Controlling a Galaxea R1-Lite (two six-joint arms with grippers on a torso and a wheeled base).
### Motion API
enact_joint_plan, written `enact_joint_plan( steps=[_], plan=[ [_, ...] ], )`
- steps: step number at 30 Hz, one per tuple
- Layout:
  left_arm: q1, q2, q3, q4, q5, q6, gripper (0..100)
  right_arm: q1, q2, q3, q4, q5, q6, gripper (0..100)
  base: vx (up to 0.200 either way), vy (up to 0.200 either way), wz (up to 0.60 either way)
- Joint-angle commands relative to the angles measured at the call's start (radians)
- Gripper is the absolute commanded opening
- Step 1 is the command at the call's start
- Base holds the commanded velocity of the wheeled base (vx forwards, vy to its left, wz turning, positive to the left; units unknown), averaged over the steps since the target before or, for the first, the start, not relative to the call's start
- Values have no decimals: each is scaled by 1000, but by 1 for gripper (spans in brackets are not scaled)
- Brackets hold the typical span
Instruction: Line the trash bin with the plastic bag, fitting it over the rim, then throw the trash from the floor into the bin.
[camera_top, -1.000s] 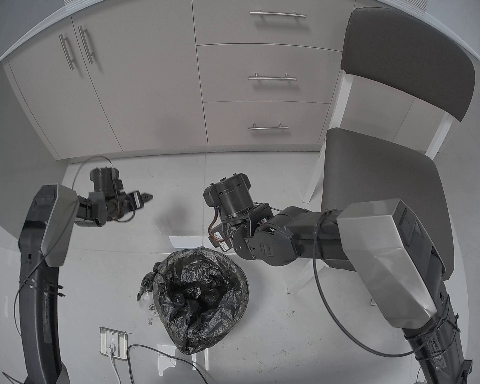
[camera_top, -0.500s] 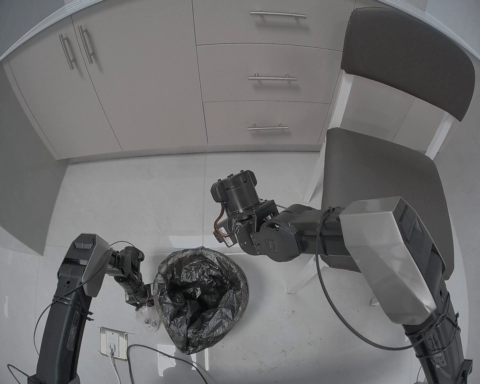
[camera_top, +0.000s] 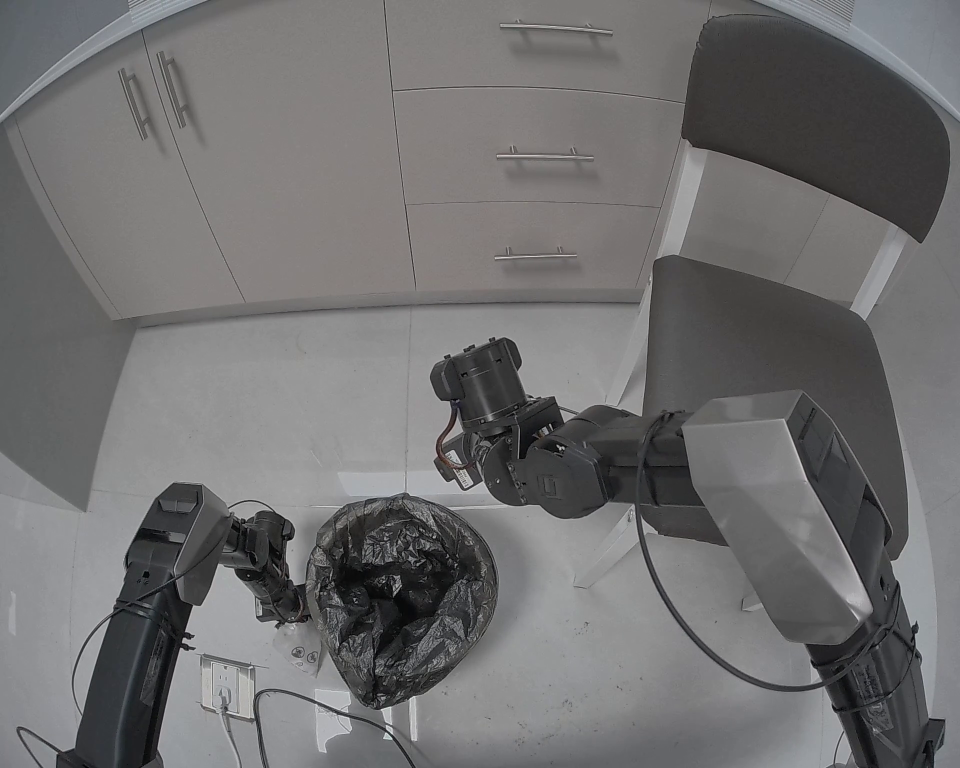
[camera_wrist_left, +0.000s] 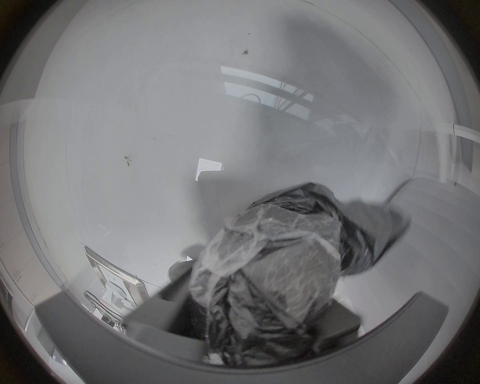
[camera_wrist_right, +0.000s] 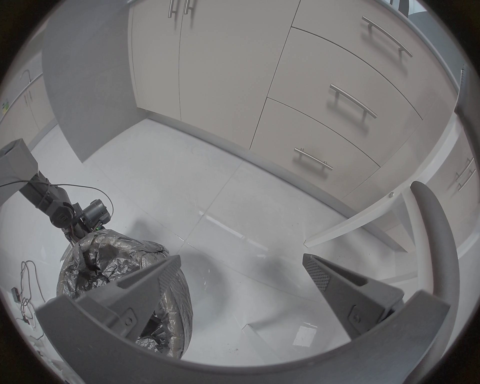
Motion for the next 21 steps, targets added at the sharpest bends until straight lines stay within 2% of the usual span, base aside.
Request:
enact_joint_plan(
  steps=[1,11,18,21],
  plan=[
    [-1,3,0,1,0,-1,0,-2,7,0,0,0,0,100,0,0,0],
    [12,-124,0,32,29,-1,0,-2,-12,0,0,0,0,100,0,0,0],
    [47,-261,0,84,26,7,0,6,-108,0,23,-6,-4,100,0,0,0],
    [64,-350,0,138,26,9,0,13,-185,0,52,-31,-6,100,0,0,0]
  ],
)
